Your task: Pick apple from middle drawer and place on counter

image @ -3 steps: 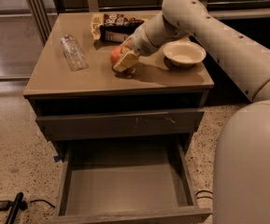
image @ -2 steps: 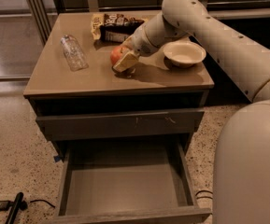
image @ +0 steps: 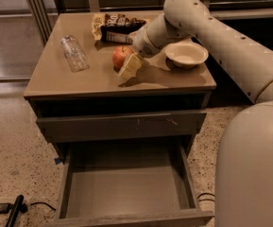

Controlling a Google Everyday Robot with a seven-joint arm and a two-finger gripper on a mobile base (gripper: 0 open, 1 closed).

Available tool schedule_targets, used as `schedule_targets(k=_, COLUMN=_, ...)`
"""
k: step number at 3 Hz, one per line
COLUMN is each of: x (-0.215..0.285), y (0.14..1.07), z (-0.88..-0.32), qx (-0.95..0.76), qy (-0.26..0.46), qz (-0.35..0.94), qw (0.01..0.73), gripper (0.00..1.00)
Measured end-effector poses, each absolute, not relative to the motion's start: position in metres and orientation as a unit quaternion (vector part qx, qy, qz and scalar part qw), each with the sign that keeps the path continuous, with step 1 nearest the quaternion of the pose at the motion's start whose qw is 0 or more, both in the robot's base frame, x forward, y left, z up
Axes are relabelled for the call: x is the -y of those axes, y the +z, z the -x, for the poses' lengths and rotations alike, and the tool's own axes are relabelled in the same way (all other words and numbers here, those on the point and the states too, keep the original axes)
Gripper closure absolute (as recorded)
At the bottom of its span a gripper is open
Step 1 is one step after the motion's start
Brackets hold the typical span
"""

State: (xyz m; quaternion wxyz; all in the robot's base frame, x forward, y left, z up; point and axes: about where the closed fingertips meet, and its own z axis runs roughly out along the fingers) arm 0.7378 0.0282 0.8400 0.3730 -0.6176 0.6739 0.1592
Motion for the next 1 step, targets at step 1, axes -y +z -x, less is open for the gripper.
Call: schedule_targets(k=1, x=-0.0283, y=0.84, z=-0.7378, qx=-0.674, qy=0.159, qz=0.618, qw=0.373, gripper=0.0)
